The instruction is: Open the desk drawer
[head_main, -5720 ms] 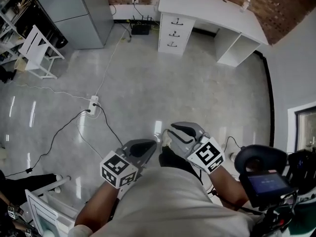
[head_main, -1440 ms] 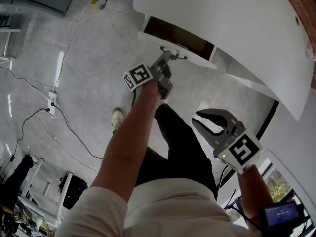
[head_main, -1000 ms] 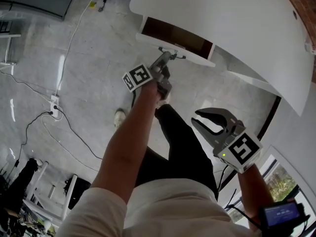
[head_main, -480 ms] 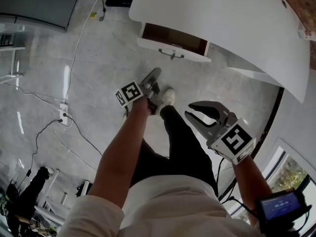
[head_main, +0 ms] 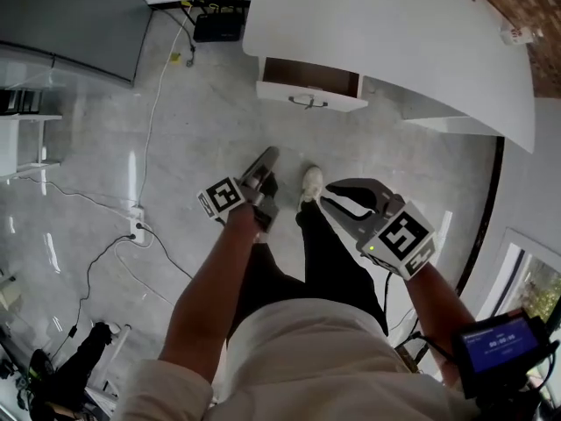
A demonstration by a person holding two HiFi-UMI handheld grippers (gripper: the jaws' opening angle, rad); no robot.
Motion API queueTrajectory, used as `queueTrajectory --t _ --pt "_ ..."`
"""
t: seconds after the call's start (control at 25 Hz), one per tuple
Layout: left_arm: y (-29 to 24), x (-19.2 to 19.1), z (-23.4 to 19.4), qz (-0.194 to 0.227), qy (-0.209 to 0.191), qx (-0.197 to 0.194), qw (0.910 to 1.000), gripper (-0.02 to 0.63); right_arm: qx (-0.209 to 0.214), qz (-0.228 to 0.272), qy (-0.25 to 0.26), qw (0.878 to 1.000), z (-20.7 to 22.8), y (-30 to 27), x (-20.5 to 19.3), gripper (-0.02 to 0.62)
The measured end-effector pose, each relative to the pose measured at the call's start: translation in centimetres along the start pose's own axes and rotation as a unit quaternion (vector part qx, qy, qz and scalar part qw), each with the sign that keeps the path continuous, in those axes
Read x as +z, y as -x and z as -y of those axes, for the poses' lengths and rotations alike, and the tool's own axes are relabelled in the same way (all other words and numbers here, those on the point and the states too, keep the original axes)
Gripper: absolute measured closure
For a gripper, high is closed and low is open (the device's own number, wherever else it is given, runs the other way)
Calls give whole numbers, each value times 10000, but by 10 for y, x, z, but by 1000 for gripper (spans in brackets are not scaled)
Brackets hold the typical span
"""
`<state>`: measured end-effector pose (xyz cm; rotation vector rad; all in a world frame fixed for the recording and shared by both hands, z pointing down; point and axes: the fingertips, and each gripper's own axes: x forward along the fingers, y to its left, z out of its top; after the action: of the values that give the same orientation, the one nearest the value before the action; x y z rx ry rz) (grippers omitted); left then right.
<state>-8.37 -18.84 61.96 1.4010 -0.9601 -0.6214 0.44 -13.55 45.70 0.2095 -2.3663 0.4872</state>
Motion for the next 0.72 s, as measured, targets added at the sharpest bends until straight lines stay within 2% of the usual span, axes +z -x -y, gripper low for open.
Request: queueTrajectory --t 0.2,0.36,0.48,0.72 --pt "41 -5 51 -535 -518 -208 9970 575 -206 270 -35 9994 -22 5 18 520" --pt "76 -7 92 -804 -1049 -285 9908 604 -298 436 -41 9986 -39 7 28 520" --pt "94 -5 130 -1065 -1538 -414 9815 604 -395 634 -105 9972 -49 7 39 520" --pt "126 -23 200 -1692 -2366 -628 9547 606 -624 1144 -58 9915 -77 20 61 528"
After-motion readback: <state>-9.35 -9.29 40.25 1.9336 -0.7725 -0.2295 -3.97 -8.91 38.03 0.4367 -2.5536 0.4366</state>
